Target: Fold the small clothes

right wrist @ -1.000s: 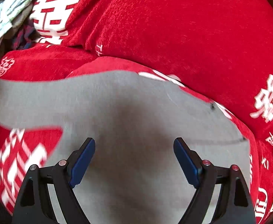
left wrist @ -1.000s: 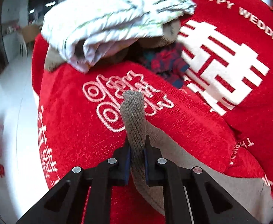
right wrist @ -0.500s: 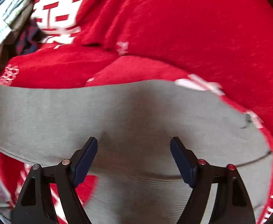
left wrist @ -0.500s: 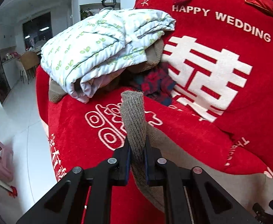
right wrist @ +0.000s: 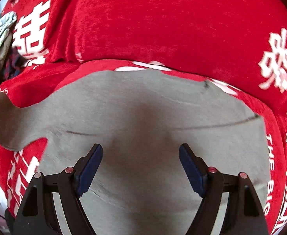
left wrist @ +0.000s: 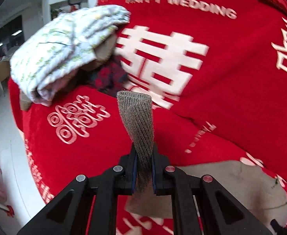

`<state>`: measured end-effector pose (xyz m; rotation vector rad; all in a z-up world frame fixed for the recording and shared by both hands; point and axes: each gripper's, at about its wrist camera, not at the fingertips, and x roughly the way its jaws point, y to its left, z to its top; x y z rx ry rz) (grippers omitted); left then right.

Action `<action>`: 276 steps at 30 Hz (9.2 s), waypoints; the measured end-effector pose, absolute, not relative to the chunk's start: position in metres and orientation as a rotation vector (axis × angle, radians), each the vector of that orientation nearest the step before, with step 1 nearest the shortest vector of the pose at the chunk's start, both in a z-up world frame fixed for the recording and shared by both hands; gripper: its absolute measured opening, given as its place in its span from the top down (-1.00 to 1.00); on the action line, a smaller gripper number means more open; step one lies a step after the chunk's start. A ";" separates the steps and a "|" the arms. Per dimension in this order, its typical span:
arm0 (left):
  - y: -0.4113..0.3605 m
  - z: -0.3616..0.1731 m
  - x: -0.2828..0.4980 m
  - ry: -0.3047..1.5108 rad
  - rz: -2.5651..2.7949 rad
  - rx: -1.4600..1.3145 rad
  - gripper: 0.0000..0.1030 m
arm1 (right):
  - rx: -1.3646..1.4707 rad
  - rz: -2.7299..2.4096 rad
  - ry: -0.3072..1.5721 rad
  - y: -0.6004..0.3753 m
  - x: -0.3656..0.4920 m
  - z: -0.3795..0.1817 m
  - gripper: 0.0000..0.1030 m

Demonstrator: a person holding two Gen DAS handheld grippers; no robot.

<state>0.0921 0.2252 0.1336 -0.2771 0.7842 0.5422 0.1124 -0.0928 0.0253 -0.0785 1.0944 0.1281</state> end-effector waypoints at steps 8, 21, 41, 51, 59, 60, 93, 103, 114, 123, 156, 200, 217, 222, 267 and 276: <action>0.138 0.132 0.116 0.844 0.433 -0.212 0.75 | -0.060 0.105 1.090 -0.130 0.088 0.027 -0.60; 0.043 0.134 0.139 0.889 0.349 -0.152 0.75 | -0.008 0.047 1.060 -0.194 0.072 0.035 -0.60; -0.080 0.144 0.140 0.880 0.237 -0.026 0.75 | 0.062 -0.005 1.035 -0.260 0.062 0.037 -0.60; -0.153 0.147 0.127 0.863 0.134 0.067 0.75 | 0.115 -0.045 1.025 -0.292 0.058 0.036 -0.60; -0.202 0.140 0.105 0.856 0.028 0.146 0.75 | 0.155 -0.079 1.021 -0.317 0.053 0.033 -0.60; -0.206 0.139 0.103 0.855 0.019 0.154 0.75 | 0.161 -0.083 1.022 -0.321 0.053 0.032 -0.60; -0.237 0.047 0.098 1.118 -0.306 -0.026 0.74 | 0.208 -0.193 1.032 -0.370 0.033 0.024 -0.60; -0.211 0.029 0.105 1.157 -0.431 -0.207 -0.66 | 0.198 -0.198 1.023 -0.369 0.029 0.031 -0.60; -0.166 0.064 0.093 1.064 -0.538 -0.272 -0.67 | 0.261 -0.175 0.987 -0.372 0.027 0.042 -0.60; -0.095 0.055 0.103 1.052 -0.284 -0.191 -0.66 | 0.204 -0.078 1.036 -0.326 0.064 0.032 -0.51; -0.026 0.011 0.077 1.048 -0.140 -0.019 -0.75 | 0.129 0.024 1.008 -0.293 0.046 0.005 -0.14; 0.015 0.003 -0.031 0.990 -0.077 0.039 -0.99 | 0.018 0.120 0.961 -0.200 -0.040 -0.002 -0.64; 0.024 -0.005 -0.107 1.003 -0.142 0.101 -1.00 | -0.199 0.220 0.927 -0.214 -0.147 -0.008 -0.72; 0.012 0.001 -0.119 0.994 -0.187 0.139 -0.99 | -0.313 0.234 0.902 -0.197 -0.167 0.002 -0.75; 0.050 -0.021 -0.134 1.175 -0.116 -0.058 -0.75 | 0.025 0.083 1.065 -0.268 -0.197 -0.020 0.33; 0.056 0.010 -0.139 1.118 -0.224 -0.074 0.77 | 0.224 0.234 0.994 -0.293 -0.192 0.006 0.73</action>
